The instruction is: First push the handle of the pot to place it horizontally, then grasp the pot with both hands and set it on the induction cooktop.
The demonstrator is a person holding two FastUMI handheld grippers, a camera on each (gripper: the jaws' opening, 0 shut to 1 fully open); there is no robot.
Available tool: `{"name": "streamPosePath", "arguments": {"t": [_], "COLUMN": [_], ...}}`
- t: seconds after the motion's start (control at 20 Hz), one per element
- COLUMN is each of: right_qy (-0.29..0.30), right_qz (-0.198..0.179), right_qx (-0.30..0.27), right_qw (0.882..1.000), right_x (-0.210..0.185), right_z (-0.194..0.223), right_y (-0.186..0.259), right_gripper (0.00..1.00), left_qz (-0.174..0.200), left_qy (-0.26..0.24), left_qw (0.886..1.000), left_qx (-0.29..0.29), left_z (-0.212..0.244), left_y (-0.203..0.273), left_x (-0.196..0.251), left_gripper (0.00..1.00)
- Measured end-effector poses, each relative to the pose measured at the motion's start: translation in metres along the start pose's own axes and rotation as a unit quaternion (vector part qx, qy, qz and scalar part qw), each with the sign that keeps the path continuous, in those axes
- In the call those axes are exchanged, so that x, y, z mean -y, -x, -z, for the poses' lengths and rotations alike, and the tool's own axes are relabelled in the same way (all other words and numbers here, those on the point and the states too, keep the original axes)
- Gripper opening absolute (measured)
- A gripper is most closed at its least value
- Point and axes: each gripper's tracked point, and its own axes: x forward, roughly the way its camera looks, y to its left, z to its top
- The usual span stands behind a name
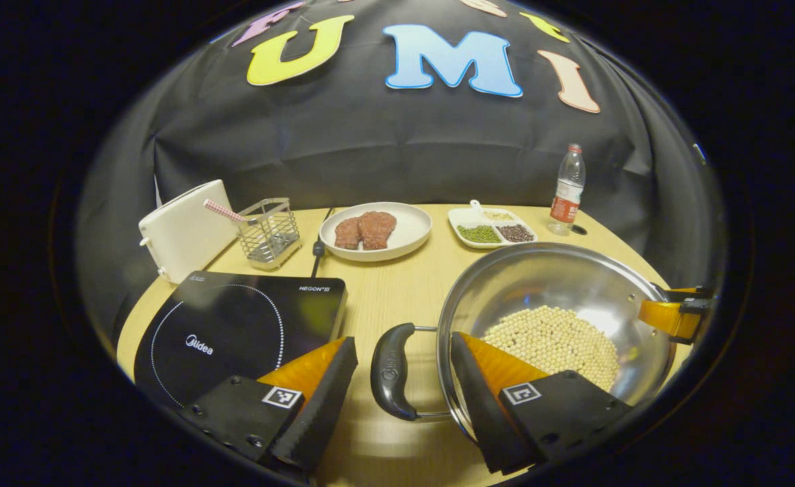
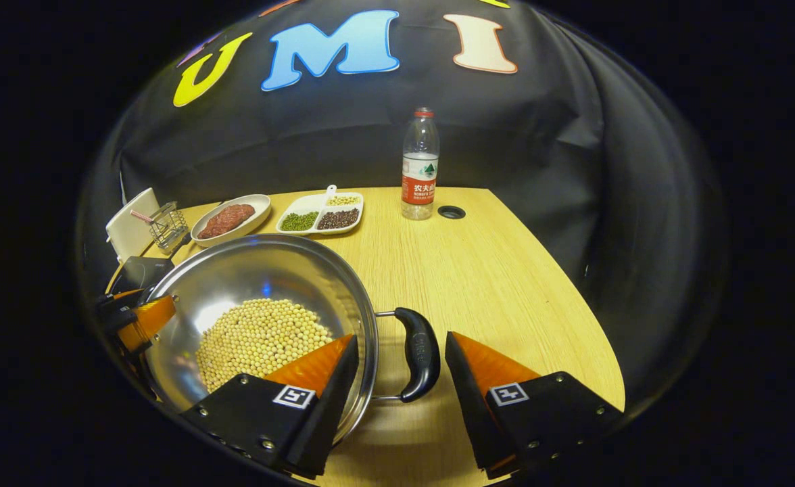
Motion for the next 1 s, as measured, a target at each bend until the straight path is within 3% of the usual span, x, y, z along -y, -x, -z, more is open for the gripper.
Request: {"name": "streamPosePath", "arguments": {"t": [0.05,0.1,0.15,0.2,0.25,0.3,0.35,0.4,0.45,0.5,0.55,0.65,1.0], "right_qy": [-0.003,-0.003,0.000,-0.003,-0.004,-0.004,-0.004,-0.001,0.004,0.015,0.019,0.020,0.027], "right_qz": [-0.003,-0.002,-0.003,-0.004,-0.007,-0.008,-0.009,-0.007,-0.003,0.001,0.003,0.004,0.005], "right_qx": [0.000,0.001,0.001,0.001,-0.001,-0.002,-0.002,-0.002,0.001,0.002,0.004,-0.001,0.004], "right_qw": [1.000,1.000,1.000,1.000,1.000,1.000,1.000,1.000,1.000,1.000,1.000,1.000,1.000], "right_x": [-0.002,-0.002,-0.002,-0.003,-0.003,-0.004,-0.003,-0.004,-0.003,-0.003,-0.002,-0.003,-0.003], "right_z": [0.001,-0.001,0.001,0.002,0.001,0.000,0.000,0.000,0.000,0.001,0.000,0.000,-0.009], "right_y": [-0.004,-0.005,-0.004,-0.004,-0.003,-0.003,-0.005,-0.003,-0.001,-0.001,-0.002,-0.002,0.025], "right_gripper": [0.77,0.63,0.63,0.63,0.59,0.59,0.59,0.54,0.54,0.48,0.53,0.54,0.54], "left_qz": [0.002,0.005,0.008,0.010,0.008,0.006,0.005,0.004,0.004,0.003,0.002,0.001,-0.008], "left_qy": [0.001,0.001,0.001,0.002,0.000,-0.003,-0.007,-0.009,-0.011,-0.015,-0.017,-0.012,-0.007], "left_qw": [1.000,1.000,1.000,1.000,1.000,1.000,1.000,1.000,1.000,1.000,1.000,1.000,1.000], "left_qx": [-0.002,-0.002,-0.002,0.000,0.000,-0.001,0.001,0.001,0.001,0.002,0.002,0.003,0.021], "left_z": [0.001,0.002,0.000,0.001,0.001,0.002,0.001,0.001,0.000,-0.001,-0.001,-0.001,-0.013], "left_y": [0.000,0.000,0.003,0.000,0.001,0.000,-0.001,0.000,0.000,-0.002,0.000,0.001,0.030], "left_x": [0.002,0.003,0.005,0.008,0.008,0.007,0.008,0.008,0.009,0.010,0.009,0.010,0.011], "left_gripper": [0.92,0.92,0.90,0.75,0.75,0.68,0.72,0.68,0.71,0.69,0.68,0.64,0.68]}}
